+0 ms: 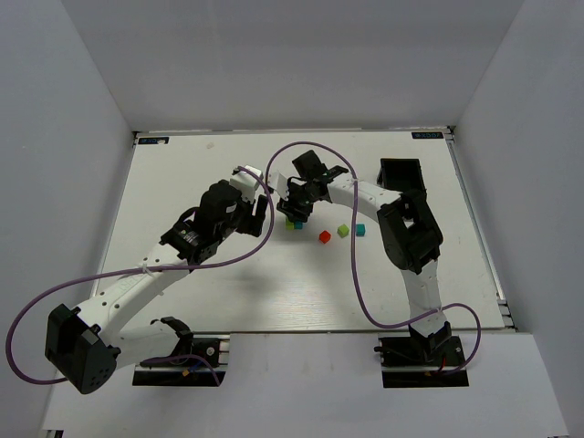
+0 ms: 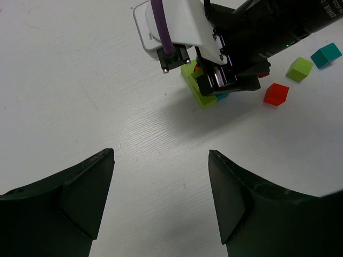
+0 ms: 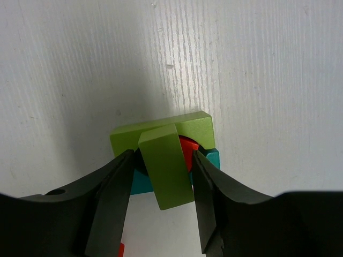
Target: Build the wood block tower
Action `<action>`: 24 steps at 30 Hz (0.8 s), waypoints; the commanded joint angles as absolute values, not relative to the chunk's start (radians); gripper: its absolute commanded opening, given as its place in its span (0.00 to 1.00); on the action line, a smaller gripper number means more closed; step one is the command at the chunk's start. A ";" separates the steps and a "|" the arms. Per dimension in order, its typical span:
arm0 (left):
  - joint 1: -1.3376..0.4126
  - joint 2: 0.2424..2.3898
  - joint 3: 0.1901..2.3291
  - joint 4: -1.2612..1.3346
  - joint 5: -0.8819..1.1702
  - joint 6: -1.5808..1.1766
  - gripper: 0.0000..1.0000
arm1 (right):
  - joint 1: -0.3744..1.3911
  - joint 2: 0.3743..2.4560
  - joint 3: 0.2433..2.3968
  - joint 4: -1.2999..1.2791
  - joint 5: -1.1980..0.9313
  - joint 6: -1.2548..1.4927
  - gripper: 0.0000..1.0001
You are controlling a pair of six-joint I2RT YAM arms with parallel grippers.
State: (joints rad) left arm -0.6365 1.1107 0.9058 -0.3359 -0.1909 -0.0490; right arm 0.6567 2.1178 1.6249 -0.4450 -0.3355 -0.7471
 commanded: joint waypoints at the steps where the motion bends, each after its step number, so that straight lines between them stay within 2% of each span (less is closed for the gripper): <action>1: -0.630 1.085 0.897 -0.328 -0.181 -0.046 0.81 | 0.664 2.121 1.631 -0.431 -0.341 -0.747 0.53; 24: -0.630 1.085 0.897 -0.328 -0.181 -0.046 0.81 | 0.661 2.118 1.618 -0.400 -0.322 -0.716 0.51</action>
